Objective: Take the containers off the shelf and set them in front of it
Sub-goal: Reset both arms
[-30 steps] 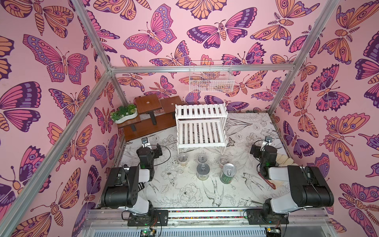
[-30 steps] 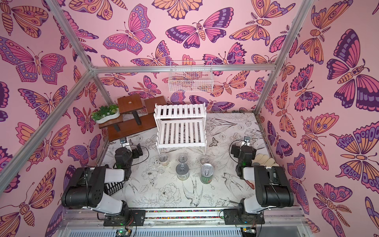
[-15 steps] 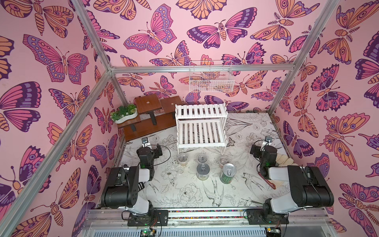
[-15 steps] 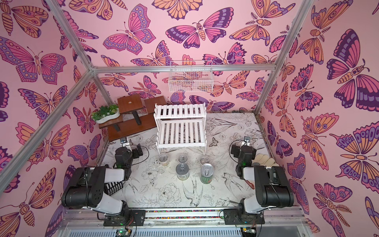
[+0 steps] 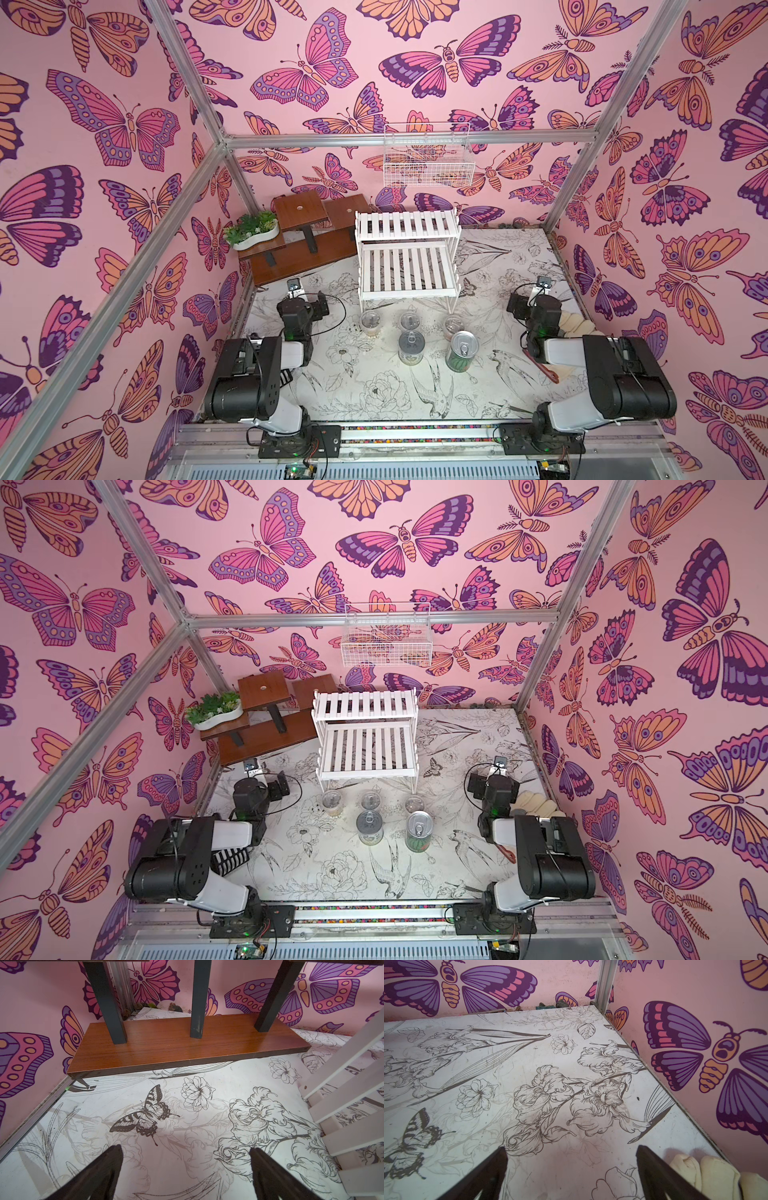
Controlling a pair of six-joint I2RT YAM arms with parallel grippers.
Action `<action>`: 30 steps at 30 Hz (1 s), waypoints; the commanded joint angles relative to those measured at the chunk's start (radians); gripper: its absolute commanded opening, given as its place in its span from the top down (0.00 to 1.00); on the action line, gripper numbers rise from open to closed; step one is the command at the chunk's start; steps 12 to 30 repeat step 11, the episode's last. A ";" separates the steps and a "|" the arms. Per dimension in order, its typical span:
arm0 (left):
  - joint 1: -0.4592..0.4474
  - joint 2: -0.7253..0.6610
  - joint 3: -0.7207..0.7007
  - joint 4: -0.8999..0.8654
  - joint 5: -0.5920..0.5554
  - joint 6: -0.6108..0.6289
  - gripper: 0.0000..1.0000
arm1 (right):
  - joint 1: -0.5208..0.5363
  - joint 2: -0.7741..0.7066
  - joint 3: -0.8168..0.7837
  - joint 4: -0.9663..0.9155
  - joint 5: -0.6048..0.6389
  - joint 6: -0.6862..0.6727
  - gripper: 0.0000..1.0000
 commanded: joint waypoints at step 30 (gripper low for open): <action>-0.003 0.005 0.013 -0.010 0.006 0.012 0.00 | -0.005 -0.006 0.022 -0.006 0.010 0.009 0.01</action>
